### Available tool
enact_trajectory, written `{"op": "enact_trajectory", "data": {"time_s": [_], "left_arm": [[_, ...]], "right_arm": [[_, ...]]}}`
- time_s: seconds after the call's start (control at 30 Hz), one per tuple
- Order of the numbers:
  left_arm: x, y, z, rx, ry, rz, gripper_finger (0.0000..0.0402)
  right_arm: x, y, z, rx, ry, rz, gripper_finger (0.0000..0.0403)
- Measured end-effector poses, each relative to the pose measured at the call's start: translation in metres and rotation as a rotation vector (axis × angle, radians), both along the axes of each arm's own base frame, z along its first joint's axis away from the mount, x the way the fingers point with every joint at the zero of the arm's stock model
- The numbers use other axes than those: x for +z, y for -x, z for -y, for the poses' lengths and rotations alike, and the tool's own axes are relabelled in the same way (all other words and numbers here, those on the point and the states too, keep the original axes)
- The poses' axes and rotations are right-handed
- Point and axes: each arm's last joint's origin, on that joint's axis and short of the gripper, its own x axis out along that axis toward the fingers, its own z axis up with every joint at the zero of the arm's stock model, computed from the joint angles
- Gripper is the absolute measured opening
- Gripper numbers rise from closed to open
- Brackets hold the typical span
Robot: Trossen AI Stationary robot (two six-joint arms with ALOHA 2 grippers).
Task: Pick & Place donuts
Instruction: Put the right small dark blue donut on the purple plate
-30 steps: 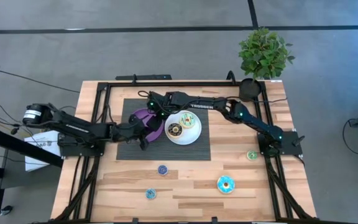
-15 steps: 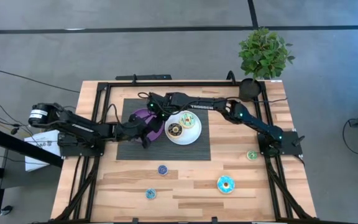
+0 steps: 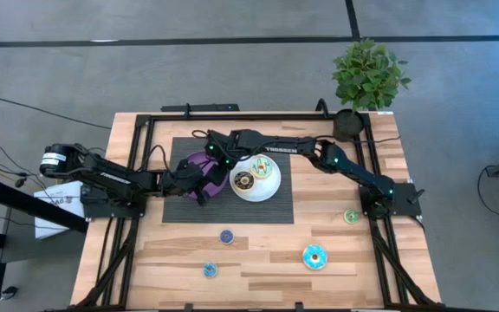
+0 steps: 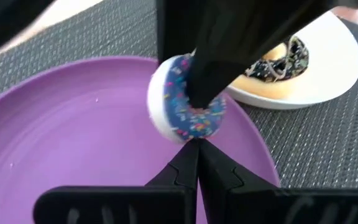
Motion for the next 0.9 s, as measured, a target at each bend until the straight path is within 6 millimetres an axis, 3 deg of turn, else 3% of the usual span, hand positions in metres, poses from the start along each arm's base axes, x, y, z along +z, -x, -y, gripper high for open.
{"op": "enact_trajectory", "data": {"time_s": [0.5,0.9], "left_arm": [[0.0068,-0.0051,0.0019,-0.042,0.073,0.104,0.0],[0.0019,-0.0018,0.002,-0.035,0.081,0.045,0.0]], "right_arm": [[-0.001,0.0017,-0.0015,0.022,0.04,-0.025,0.0131],[-0.0005,0.0004,-0.0024,0.058,0.098,-0.015,0.0131]]}}
